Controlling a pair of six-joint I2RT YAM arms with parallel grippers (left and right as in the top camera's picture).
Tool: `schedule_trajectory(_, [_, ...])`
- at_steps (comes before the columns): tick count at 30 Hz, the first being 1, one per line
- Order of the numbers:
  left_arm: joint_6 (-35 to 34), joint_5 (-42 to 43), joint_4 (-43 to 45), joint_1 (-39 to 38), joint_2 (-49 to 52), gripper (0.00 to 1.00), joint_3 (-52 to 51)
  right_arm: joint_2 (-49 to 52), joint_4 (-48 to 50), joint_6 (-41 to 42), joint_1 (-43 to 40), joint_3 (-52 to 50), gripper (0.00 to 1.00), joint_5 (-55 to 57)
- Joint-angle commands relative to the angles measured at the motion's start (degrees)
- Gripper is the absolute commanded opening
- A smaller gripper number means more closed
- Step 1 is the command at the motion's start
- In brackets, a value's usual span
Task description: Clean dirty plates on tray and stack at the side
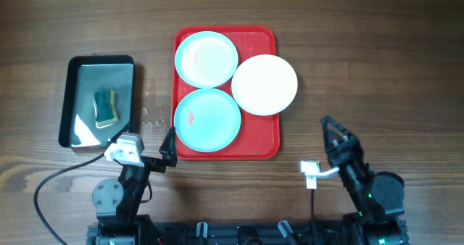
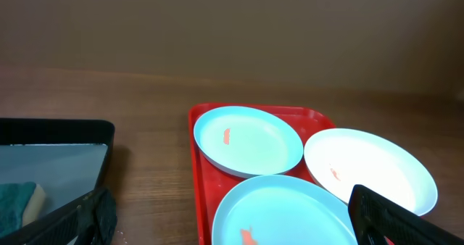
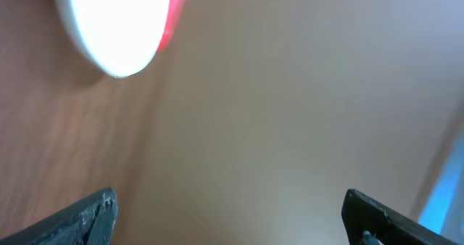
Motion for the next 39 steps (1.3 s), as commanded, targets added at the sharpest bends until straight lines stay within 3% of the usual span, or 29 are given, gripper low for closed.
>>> schedule_trajectory(1, [0.7,-0.7,0.0,-0.2,-0.5,1.00,-0.5,1.4,5.3,41.4,0.3,0.7,1.00,-2.1])
schedule_trajectory(2, [0.7,-0.7,0.0,-0.2,-0.5,1.00,-0.5,1.5,7.2,57.4,0.3,0.7,1.00,-1.6])
schedule_trajectory(4, [0.7,-0.7,0.0,-0.2,-0.5,1.00,-0.5,1.5,9.1,74.8,0.3,0.7,1.00,-1.0])
schedule_trajectory(9, [0.7,-0.7,0.0,-0.2,-0.5,1.00,-0.5,1.5,7.9,81.4,0.3,0.7,1.00,-1.1])
schedule_trajectory(16, [0.7,-1.5,0.4,-0.2,-0.5,1.00,-0.5,1.9,12.3,105.6,0.3,0.9,1.00,-0.5])
schedule_trajectory(20, [0.5,-1.6,1.0,-0.2,-0.5,1.00,0.3,5.7,10.4,108.4,0.3,5.1,1.00,-0.5])
schedule_trajectory(22, [-3.3,-3.8,0.7,-0.2,-0.5,1.00,1.9,9.8,8.5,108.3,0.3,9.5,1.00,-0.4])
schedule_trajectory(28, [-10.3,-10.7,-3.0,-0.2,3.5,1.00,12.2,30.3,-3.1,107.8,0.3,29.8,1.00,-1.9])
schedule_trajectory(34, [-5.4,-10.9,-18.7,-0.2,24.6,1.00,36.8,54.2,-28.2,107.9,0.3,59.2,1.00,-5.7])
schedule_trajectory(39, [-4.2,-10.8,-36.9,-0.2,46.0,1.00,62.0,65.4,-37.4,107.9,0.3,70.7,1.00,-11.7])
